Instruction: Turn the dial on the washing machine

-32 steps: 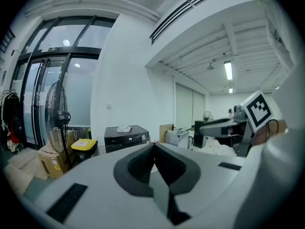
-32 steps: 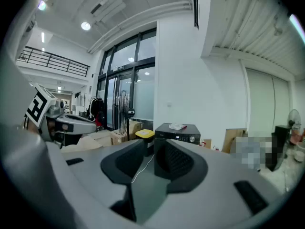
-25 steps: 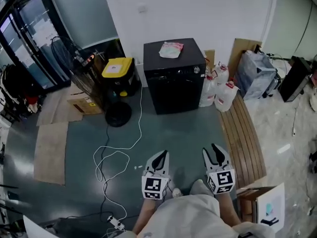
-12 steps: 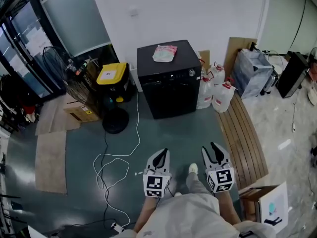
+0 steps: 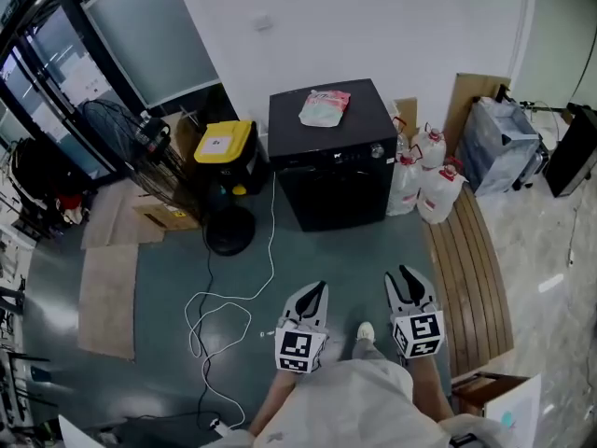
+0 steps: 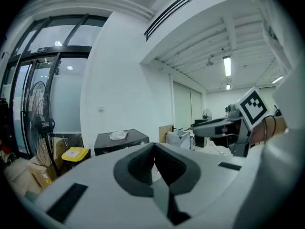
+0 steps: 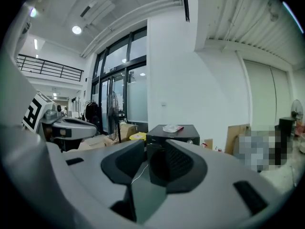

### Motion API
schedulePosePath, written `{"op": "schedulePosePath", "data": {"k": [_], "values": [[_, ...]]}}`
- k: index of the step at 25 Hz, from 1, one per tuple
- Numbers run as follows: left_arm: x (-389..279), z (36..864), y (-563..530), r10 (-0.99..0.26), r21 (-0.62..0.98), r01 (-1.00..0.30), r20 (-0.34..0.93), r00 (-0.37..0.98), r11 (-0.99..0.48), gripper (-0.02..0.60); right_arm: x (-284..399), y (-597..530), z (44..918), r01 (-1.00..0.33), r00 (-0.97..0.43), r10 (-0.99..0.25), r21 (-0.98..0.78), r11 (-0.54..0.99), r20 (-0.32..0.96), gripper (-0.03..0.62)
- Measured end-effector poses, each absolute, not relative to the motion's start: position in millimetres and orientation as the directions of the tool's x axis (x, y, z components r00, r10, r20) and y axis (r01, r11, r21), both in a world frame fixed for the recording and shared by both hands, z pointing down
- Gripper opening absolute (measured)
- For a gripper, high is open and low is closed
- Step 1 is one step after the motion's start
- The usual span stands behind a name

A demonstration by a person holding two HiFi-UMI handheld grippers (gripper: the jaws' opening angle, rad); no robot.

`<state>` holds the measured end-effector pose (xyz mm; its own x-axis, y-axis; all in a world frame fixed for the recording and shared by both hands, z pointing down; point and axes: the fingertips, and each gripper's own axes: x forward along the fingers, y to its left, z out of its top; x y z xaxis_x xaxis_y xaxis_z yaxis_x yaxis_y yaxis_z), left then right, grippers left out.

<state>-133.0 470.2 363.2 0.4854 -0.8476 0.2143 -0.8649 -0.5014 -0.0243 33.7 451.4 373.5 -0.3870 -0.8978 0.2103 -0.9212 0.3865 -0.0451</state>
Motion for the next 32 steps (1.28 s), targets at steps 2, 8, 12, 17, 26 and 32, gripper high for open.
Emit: {"op": "schedulePosePath", "data": {"k": [2,8,12,17,26,32], "values": [[-124.8,361.4,451.0,-0.851,-0.027,-0.869,0.217,0.478,-0.495,0.014,39.6,429.5,370.3,-0.915,-0.4,-0.892,-0.047,0.4,0.209,0.141],[-101.5,363.0,400.9,-0.864,-0.028,-0.883,0.226,0.45,-0.468,0.013,60.6,378.6,367.9,-0.901,-0.432,-0.877,-0.052,0.431,0.209,0.133],[-88.0,368.7,377.1,-0.869,-0.02,-0.894,0.243,0.43,-0.448,0.013,71.0,355.2,373.2,-0.889,-0.456,-0.862,-0.072,0.452,0.222,0.13],[-77.2,385.8,362.9,-0.866,-0.006,-0.902,0.282,0.412,-0.431,0.014,83.7,329.8,380.8,-0.887,-0.46,-0.856,-0.088,0.453,0.234,0.111],[-76.4,390.7,323.0,-0.87,-0.012,-0.902,0.27,0.413,-0.432,0.013,85.8,290.6,390.7,-0.889,-0.458,-0.858,-0.101,0.447,0.232,0.103],[-79.4,397.3,279.7,-0.867,-0.013,-0.897,0.263,0.423,-0.442,0.013,78.6,253.0,393.9,-0.891,-0.453,-0.865,-0.083,0.446,0.217,0.104]]}}
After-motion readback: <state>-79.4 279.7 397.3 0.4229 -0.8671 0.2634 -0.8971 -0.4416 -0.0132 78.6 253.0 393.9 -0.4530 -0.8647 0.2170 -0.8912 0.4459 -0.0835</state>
